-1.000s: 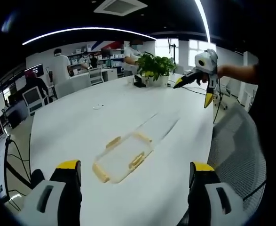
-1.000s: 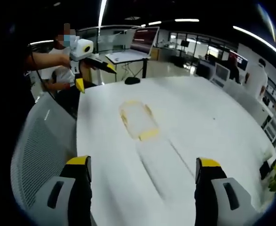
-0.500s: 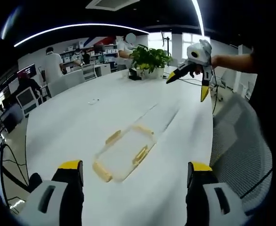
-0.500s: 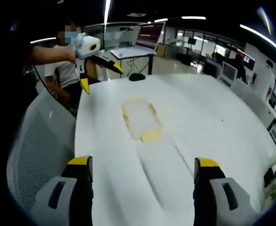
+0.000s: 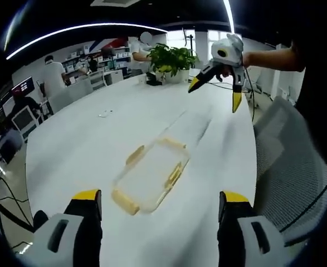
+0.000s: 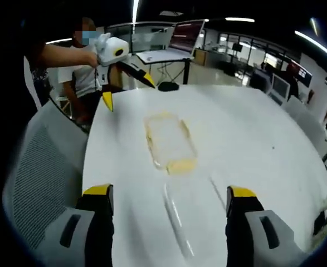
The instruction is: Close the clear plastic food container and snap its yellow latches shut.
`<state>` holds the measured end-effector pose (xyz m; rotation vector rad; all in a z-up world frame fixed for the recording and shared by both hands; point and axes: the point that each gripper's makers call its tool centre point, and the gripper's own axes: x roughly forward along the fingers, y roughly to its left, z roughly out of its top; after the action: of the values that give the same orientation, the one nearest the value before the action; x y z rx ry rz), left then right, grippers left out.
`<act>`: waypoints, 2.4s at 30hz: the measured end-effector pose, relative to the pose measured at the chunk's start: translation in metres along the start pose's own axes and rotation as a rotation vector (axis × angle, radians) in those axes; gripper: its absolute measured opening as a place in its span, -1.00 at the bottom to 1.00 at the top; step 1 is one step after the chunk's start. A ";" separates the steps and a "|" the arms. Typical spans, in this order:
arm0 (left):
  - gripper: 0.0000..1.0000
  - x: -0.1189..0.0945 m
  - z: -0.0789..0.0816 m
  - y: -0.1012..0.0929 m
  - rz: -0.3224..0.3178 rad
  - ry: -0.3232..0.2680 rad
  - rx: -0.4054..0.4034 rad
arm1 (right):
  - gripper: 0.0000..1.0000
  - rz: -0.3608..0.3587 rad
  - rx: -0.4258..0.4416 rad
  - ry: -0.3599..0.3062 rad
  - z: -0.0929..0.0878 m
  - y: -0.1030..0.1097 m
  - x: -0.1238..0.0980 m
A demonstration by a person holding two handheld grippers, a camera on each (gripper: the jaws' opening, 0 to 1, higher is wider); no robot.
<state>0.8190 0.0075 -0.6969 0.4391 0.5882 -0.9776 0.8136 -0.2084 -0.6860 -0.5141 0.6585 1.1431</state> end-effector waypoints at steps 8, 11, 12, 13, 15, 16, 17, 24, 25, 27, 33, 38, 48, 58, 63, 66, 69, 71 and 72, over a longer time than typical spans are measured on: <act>0.57 0.009 -0.010 0.011 -0.024 0.033 0.023 | 0.55 0.030 -0.015 0.016 0.005 -0.003 0.016; 0.54 0.012 -0.012 0.014 -0.033 0.040 0.034 | 0.52 0.041 -0.020 0.024 0.006 -0.004 0.021; 0.52 0.013 -0.012 0.015 -0.036 0.041 0.036 | 0.51 0.044 -0.021 0.028 0.006 -0.003 0.023; 0.51 0.015 -0.013 0.016 -0.042 0.045 0.042 | 0.51 0.049 -0.026 0.033 0.006 -0.003 0.025; 0.46 0.017 -0.014 0.018 -0.050 0.054 0.052 | 0.48 0.056 -0.032 0.040 0.008 -0.003 0.028; 0.44 0.017 -0.015 0.019 -0.053 0.058 0.059 | 0.47 0.059 -0.034 0.043 0.008 -0.003 0.029; 0.43 0.019 -0.016 0.021 -0.058 0.064 0.066 | 0.47 0.060 -0.036 0.043 0.009 -0.004 0.031; 0.30 0.023 -0.021 0.030 -0.069 0.091 0.103 | 0.39 0.072 -0.022 0.044 0.018 -0.010 0.044; 0.27 0.023 -0.022 0.031 -0.074 0.094 0.110 | 0.38 0.073 -0.026 0.049 0.019 -0.011 0.046; 0.23 0.025 -0.023 0.033 -0.086 0.106 0.126 | 0.36 0.073 -0.032 0.057 0.021 -0.012 0.050; 0.17 0.030 -0.026 0.041 -0.117 0.136 0.150 | 0.32 0.087 -0.057 0.097 0.022 -0.014 0.064; 0.12 0.033 -0.030 0.043 -0.141 0.158 0.165 | 0.28 0.099 -0.063 0.119 0.021 -0.014 0.072; 0.02 0.044 -0.040 0.047 -0.206 0.225 0.224 | 0.18 0.106 -0.066 0.178 0.017 -0.020 0.086; -0.07 0.051 -0.047 0.053 -0.234 0.275 0.289 | 0.09 0.119 -0.090 0.234 0.014 -0.022 0.100; -0.14 0.053 -0.048 0.057 -0.247 0.292 0.308 | 0.06 0.139 -0.145 0.285 0.006 -0.018 0.107; -0.17 0.056 -0.048 0.059 -0.254 0.297 0.323 | 0.03 0.141 -0.168 0.304 0.005 -0.019 0.111; -0.19 0.059 -0.049 0.061 -0.264 0.308 0.339 | 0.01 0.144 -0.186 0.324 0.004 -0.020 0.115; -0.20 0.060 -0.051 0.061 -0.272 0.319 0.348 | 0.00 0.145 -0.187 0.343 0.002 -0.021 0.117; -0.20 0.061 -0.051 0.061 -0.273 0.322 0.355 | 0.00 0.144 -0.189 0.354 0.001 -0.022 0.119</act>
<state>0.8847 0.0289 -0.7697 0.8591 0.7809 -1.2918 0.8660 -0.1370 -0.7686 -0.8535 0.9081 1.2699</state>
